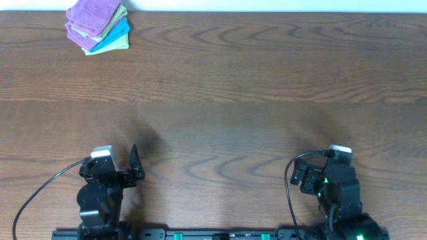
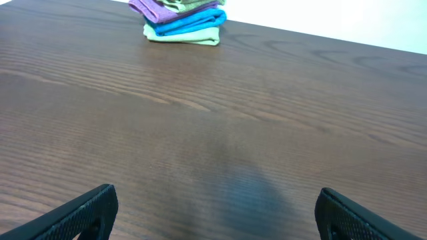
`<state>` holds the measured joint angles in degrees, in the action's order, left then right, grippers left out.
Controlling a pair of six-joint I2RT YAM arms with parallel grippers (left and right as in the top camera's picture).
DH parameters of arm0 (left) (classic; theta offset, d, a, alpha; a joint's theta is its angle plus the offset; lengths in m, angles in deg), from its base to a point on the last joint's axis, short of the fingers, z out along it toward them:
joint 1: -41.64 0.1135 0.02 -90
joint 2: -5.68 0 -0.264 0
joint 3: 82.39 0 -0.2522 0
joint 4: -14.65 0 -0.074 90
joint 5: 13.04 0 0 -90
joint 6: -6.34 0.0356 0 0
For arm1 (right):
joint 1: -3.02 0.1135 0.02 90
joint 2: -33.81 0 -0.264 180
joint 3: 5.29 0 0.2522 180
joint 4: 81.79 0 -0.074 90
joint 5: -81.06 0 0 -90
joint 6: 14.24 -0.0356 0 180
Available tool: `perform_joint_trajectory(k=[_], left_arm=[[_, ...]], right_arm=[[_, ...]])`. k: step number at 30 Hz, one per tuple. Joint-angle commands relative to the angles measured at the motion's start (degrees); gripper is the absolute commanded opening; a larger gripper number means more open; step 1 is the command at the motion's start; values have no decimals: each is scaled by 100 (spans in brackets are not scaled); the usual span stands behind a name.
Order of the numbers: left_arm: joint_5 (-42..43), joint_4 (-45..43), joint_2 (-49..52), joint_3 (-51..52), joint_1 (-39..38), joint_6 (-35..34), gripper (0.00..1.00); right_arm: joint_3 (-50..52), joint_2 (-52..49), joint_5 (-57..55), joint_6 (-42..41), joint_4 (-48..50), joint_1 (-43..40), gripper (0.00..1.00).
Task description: Fold the cloth
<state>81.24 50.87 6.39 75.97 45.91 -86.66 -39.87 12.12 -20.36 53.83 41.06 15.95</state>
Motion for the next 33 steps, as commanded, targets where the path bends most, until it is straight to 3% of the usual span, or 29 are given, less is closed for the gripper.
perform_joint_trajectory(k=[1, 10, 20, 28, 33], left_arm=[[-66, -22, -46, 129, -22, -22, 96], [-66, -22, -46, 129, -22, -22, 95], [-66, -22, -46, 129, -22, -22, 95], [-66, -22, -46, 129, -22, -22, 96], [-66, -22, -46, 129, -22, -22, 95]], right_arm=[[11, 13, -55, -76, 13, 15, 99], [11, 15, -94, -42, -13, 15, 99], [284, 699, -616, 2529, 94, -522, 99], [1193, 1480, -459, 2610, 957, -1110, 99], [1193, 1779, -439, 3241, 1001, -1152, 99]])
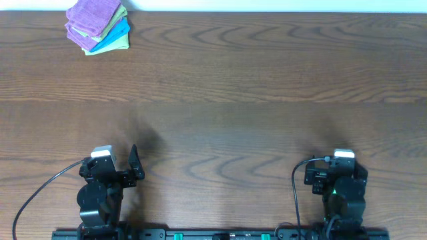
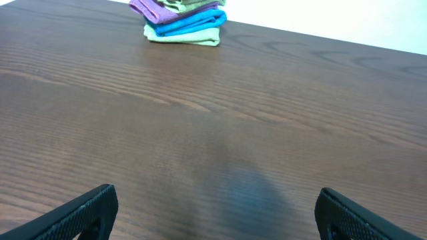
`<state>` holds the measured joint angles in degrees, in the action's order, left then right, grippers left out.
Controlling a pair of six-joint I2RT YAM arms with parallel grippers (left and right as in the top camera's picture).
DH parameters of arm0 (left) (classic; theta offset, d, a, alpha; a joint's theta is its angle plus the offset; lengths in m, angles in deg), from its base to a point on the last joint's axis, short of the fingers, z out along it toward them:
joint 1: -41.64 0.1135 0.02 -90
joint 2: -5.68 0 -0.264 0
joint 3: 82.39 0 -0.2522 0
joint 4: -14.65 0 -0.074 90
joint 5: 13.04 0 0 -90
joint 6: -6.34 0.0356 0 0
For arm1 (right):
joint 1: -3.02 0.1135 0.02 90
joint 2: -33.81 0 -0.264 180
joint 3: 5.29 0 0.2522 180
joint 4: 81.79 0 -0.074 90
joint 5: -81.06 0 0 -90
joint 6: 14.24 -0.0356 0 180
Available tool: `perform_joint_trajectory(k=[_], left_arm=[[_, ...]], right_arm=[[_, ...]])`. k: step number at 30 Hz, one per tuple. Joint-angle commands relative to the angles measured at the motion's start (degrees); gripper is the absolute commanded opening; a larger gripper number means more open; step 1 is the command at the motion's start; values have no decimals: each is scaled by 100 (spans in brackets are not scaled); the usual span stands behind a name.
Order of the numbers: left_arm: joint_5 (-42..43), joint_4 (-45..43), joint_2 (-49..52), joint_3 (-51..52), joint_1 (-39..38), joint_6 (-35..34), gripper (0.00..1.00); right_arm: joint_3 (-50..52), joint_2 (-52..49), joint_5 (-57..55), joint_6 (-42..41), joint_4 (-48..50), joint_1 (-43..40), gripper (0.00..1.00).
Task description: Fold the cloth
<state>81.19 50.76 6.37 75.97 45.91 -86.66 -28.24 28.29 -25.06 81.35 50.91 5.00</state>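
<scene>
A stack of folded cloths [image 1: 98, 27], purple on top with green and blue beneath, lies at the table's far left corner; the left wrist view shows the stack [image 2: 183, 17] far ahead. My left gripper [image 1: 133, 167] rests near the front edge, its fingers wide apart [image 2: 215, 197] with only bare wood between them. My right gripper [image 1: 319, 177] sits tucked against its arm at the front right, and its jaws are not distinguishable from above.
The brown wooden table [image 1: 220, 100] spreads between the arms and the stack. A black rail [image 1: 213, 235] with the arm bases runs along the front edge. A white surface borders the table's far edge.
The right arm has drawn in and straightened: its gripper, earlier angled out to the left, now sits compactly at its base, slightly further right. The left arm and cloth stack have not moved.
</scene>
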Motion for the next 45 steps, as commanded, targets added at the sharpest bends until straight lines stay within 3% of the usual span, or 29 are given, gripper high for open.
perform_joint_trajectory(k=[1, 18, 45], left_arm=[[-61, -11, -44, 129, -22, -22, 95], [-61, -11, -44, 129, -22, -22, 96], [-61, -11, -44, 129, -22, -22, 96]], right_arm=[[31, 205, 31, 566, 13, -57, 99], [33, 525, 772, 562, -61, -50, 99], [33, 525, 778, 562, -57, -50, 99]])
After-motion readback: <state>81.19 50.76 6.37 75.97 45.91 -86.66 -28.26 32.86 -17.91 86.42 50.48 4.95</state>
